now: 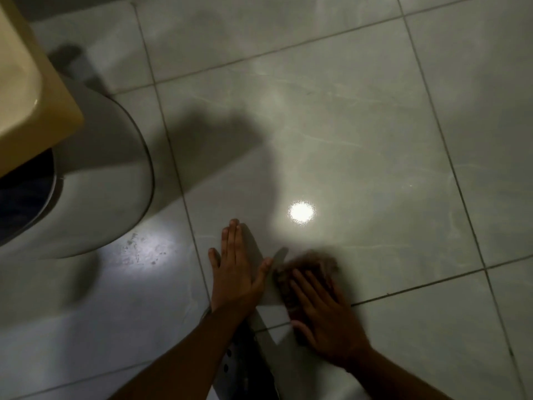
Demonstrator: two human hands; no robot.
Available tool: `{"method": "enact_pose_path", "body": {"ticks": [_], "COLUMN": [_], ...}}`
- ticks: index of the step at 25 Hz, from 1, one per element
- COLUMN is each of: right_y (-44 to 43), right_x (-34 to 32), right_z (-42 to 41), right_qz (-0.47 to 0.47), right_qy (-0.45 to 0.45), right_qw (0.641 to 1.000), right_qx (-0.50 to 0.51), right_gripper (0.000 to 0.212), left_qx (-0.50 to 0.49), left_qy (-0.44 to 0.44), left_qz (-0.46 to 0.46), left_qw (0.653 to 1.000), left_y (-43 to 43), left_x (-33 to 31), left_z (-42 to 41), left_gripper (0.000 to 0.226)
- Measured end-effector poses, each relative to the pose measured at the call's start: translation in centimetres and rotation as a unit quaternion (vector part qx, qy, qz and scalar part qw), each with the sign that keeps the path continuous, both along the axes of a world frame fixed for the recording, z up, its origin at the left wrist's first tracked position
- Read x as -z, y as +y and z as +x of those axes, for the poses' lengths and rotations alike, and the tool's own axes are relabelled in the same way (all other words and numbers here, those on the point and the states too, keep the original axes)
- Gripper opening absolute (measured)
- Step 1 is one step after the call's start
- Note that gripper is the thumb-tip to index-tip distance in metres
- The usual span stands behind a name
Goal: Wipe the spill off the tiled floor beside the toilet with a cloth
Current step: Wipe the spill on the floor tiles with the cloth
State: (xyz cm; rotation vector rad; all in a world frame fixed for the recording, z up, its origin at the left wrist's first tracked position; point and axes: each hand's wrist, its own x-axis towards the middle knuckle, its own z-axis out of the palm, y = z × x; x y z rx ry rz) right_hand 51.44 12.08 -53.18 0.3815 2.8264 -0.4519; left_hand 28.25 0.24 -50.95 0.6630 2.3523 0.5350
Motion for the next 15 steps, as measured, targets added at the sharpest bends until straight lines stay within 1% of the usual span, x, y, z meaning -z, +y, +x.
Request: {"method": "enact_pose_path", "body": {"ticks": [2,3,4,6,8,10,11,13,15], "right_y": [3.0,5.2,7.6,11.9,13.6,12.2,10.7,7.2,3.4], "right_x": [-0.5,-0.6,-0.6,-0.4,-0.1,0.3,0.4,0.3,0.0], "right_z": [1.1,0.1,-2.0,-8.9,-16.2,-21.1,-22.0,-20.7,-16.2], "right_qz": [0.0,0.001,0.009,0.039,0.045,0.043,0.041,0.021,-0.028], "right_qy": [-0.003,-0.001,0.002,0.004,0.012,0.023,0.028,0.028,0.042], "right_qw": [1.0,1.0,0.999,0.993,0.988,0.988,0.99,0.996,0.998], "right_qx": [0.019,0.03,0.051,0.11,0.149,0.145,0.134,0.088,0.038], "right_gripper": [0.084,0.083,0.083,0.086,0.088,0.085,0.084,0.083,0.08], "left_qx": [0.005,0.007,0.007,0.004,0.006,0.004,0.002,0.002,-0.006], "left_qy": [0.002,0.005,0.005,0.001,0.003,0.006,0.005,0.003,-0.003], "left_qz": [-0.004,-0.007,-0.01,-0.017,-0.028,-0.029,-0.025,-0.015,-0.009], "left_qw": [1.0,1.0,1.0,1.0,1.0,1.0,1.0,1.0,1.0], "left_y": [0.0,0.1,0.2,0.4,0.4,0.3,0.3,0.4,0.7], "left_x": [-0.1,-0.2,-0.2,-0.3,-0.3,-0.1,-0.2,-0.6,-0.9], "left_z": [0.0,0.0,0.1,0.0,0.1,0.1,0.0,0.0,0.2], "left_gripper": [0.101,0.101,0.101,0.102,0.103,0.102,0.101,0.098,0.098]}}
